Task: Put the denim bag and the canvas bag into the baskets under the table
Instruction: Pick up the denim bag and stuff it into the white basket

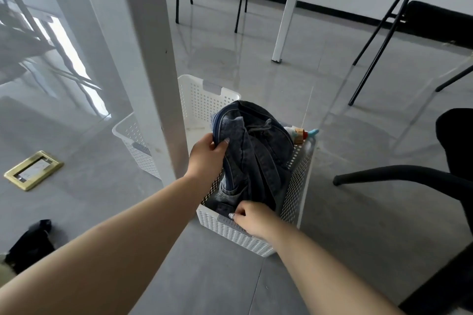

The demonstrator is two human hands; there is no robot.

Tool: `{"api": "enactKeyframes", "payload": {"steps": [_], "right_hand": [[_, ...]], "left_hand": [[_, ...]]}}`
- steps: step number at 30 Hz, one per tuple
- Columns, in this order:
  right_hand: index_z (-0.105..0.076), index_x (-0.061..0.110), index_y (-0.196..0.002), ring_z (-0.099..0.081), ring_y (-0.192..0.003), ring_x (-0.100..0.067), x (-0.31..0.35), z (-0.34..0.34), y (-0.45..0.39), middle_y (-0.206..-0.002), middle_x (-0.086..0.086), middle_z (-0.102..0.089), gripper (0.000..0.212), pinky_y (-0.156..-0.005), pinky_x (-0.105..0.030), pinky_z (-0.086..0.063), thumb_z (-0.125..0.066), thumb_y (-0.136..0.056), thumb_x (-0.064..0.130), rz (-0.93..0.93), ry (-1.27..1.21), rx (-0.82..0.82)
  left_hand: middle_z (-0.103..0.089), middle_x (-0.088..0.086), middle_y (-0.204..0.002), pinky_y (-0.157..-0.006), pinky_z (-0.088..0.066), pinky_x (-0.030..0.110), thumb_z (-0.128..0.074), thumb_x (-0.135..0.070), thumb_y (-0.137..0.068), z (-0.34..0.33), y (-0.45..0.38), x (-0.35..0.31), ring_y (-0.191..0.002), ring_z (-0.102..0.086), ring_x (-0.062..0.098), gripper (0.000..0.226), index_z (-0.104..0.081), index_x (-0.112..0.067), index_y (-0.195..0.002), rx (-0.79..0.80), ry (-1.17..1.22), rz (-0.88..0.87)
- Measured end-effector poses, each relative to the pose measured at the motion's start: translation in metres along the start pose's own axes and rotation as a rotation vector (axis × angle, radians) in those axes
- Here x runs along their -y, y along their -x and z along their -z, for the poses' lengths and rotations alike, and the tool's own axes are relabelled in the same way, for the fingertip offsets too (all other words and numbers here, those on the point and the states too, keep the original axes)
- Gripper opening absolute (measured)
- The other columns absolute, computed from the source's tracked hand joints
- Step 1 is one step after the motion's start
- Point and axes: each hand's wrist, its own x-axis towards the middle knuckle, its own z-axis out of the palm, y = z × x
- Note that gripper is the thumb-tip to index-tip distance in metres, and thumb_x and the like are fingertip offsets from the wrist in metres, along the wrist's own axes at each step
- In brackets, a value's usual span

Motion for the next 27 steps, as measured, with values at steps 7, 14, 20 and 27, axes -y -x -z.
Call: {"api": "enactKeyframes", "payload": {"steps": [7, 14, 20, 27], "right_hand": [[-0.064, 0.001, -0.100, -0.061, -0.088, -0.030, -0.012, 0.001, -0.018, -0.093, -0.015, -0.062, 0.020, -0.081, -0.032, -0.045, -0.046, -0.094, 0.008, -0.147, 0.324, 0.231], [-0.066, 0.009, -0.110, -0.064, -0.100, -0.030, -0.020, 0.051, -0.013, -0.110, -0.014, -0.069, 0.028, -0.080, -0.031, -0.047, -0.045, -0.091, 0.014, -0.207, -0.117, -0.297], [-0.065, 0.016, -0.116, -0.062, -0.104, -0.031, 0.025, 0.111, -0.042, -0.115, -0.010, -0.067, 0.052, -0.099, -0.043, -0.047, -0.056, -0.079, 0.051, -0.202, -0.936, -0.351], [-0.067, 0.009, -0.111, -0.064, -0.100, -0.035, 0.018, 0.087, -0.057, -0.108, -0.018, -0.069, 0.033, -0.098, -0.051, -0.049, -0.058, -0.086, 0.030, -0.180, -1.154, -0.443]], "left_hand": [[-0.072, 0.016, -0.095, -0.087, -0.053, 0.056, -0.060, -0.033, -0.079, 0.012, -0.008, -0.012, -0.095, -0.067, 0.039, 0.010, -0.064, -0.024, -0.077, -0.011, -0.001, -0.040], [-0.072, 0.007, -0.087, -0.086, -0.055, 0.048, -0.057, -0.028, -0.089, 0.012, 0.000, -0.002, -0.087, -0.069, 0.029, 0.012, -0.062, -0.019, -0.084, -0.017, -0.083, -0.054], [-0.069, 0.002, -0.080, -0.077, -0.055, 0.039, -0.055, -0.026, -0.092, 0.001, 0.030, 0.004, -0.082, -0.067, 0.024, 0.012, -0.062, -0.018, -0.089, 0.048, -0.183, -0.089], [-0.052, 0.001, -0.065, -0.056, -0.038, 0.031, -0.054, -0.028, -0.092, 0.002, 0.049, 0.013, -0.059, -0.047, 0.018, 0.023, -0.050, -0.011, -0.077, 0.227, -0.410, -0.198]]}}
